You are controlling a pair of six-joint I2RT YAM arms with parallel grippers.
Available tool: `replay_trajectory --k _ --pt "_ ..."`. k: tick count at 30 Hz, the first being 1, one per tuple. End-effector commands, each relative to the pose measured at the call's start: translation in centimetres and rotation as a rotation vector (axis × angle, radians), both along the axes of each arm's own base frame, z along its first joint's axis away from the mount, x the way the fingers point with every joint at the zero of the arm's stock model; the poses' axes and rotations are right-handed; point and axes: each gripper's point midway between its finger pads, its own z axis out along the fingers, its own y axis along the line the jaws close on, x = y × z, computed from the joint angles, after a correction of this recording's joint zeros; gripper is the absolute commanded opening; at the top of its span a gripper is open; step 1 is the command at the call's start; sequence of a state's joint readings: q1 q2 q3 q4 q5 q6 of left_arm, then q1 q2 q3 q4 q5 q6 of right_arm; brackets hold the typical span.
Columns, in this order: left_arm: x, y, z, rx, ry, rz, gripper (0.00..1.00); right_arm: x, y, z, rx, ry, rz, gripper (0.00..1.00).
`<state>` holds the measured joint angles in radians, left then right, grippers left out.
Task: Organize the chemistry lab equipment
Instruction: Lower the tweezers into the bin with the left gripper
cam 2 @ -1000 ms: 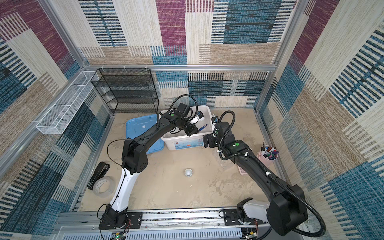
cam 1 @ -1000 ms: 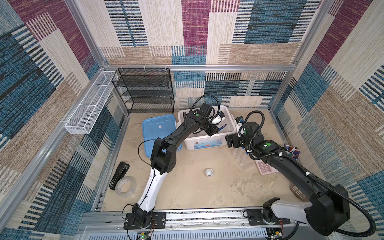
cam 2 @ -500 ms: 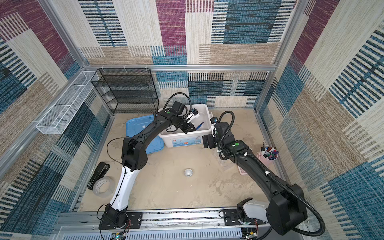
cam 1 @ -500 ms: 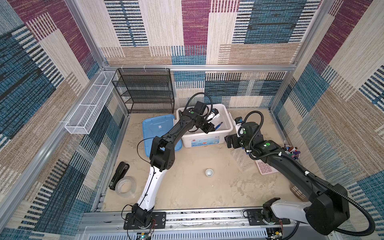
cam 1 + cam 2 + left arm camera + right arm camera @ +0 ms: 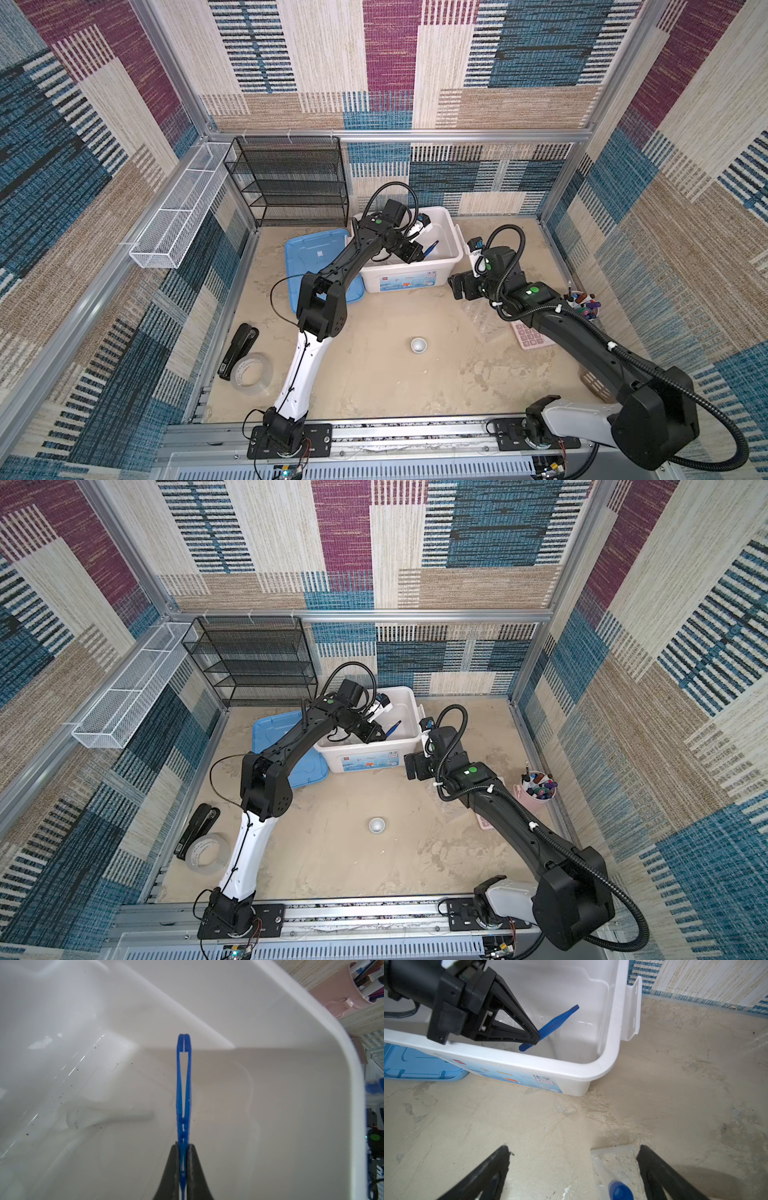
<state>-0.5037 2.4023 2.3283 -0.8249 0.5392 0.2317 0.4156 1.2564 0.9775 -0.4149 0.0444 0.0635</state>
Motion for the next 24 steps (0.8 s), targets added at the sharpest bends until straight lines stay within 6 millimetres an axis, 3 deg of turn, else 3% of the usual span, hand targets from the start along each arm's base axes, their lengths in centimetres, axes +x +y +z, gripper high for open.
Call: replay_trajectory --k 1,7,16,24 --pt "0.2 0.0 1.8 -0.05 0.006 0.021 0.0 0.3 0.2 0.3 0.024 -0.013 -0.005 0.98" --pt "0.7 0.1 2.5 -0.079 0.008 0.034 0.0 0.3 0.2 0.2 0.025 -0.012 -0.01 0.98" --pt "3.1 1.1 -0.8 0.01 -0.009 0.118 0.0 0.5 0.4 0.1 0.027 -0.012 -0.005 0.98" --pt "3.4 0.9 -3.2 0.02 0.033 0.123 0.01 0.6 0.4 -0.2 0.024 -0.008 -0.005 0.98"
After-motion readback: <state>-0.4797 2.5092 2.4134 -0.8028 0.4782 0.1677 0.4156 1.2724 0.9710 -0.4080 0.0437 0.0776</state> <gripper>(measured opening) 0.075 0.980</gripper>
